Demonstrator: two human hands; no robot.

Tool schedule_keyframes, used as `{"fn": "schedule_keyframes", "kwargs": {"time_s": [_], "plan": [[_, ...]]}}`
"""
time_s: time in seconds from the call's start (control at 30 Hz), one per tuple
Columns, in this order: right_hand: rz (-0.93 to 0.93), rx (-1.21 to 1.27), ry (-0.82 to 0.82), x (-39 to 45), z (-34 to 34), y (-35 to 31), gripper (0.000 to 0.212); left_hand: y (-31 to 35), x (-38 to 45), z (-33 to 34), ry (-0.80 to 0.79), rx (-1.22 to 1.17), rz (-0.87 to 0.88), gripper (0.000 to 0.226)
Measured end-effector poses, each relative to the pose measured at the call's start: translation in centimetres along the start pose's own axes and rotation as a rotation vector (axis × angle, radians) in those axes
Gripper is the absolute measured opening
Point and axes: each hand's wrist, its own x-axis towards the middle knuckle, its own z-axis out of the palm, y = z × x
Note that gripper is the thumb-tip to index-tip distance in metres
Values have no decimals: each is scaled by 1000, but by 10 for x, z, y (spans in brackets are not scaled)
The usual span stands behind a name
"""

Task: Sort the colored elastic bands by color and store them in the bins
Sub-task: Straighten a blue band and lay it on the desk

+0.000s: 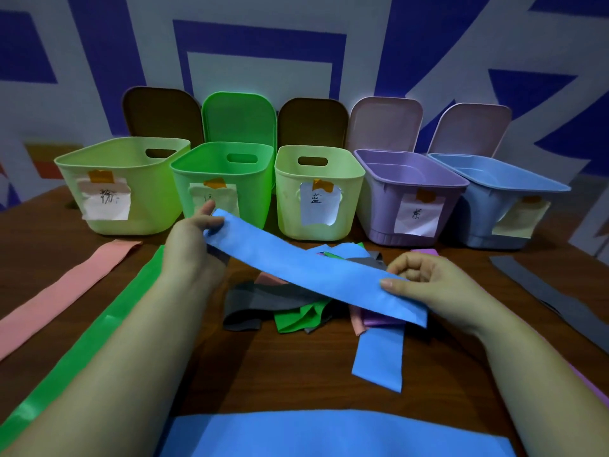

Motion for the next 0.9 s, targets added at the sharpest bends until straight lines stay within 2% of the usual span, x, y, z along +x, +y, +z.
{"fn": "schedule_keyframes", "kwargs": {"time_s": [0.1, 0.3, 0.43, 0.53, 0.63, 0.77, 0.9], "plan": [[-19, 30, 85, 2, -5, 0, 13, 3, 4, -2, -4, -64, -42, 36], [-41, 42, 216, 7, -10, 5, 21, 6, 18, -9, 44, 27, 70, 48], [27, -7, 82, 3, -13, 5, 34, 4, 25, -13, 52, 81, 81, 58], [68, -120, -23, 0, -15, 4, 40, 5, 30, -17, 48, 8, 39, 53], [75, -228, -25, -2, -18, 3, 31, 5, 28, -16, 47, -54, 20, 43], [88, -267, 38, 0, -15, 5, 15, 6, 30, -16, 29, -71, 2, 43], [44, -161, 142, 4, -14, 7, 21, 5, 31, -16, 45, -52, -19, 39]]}}
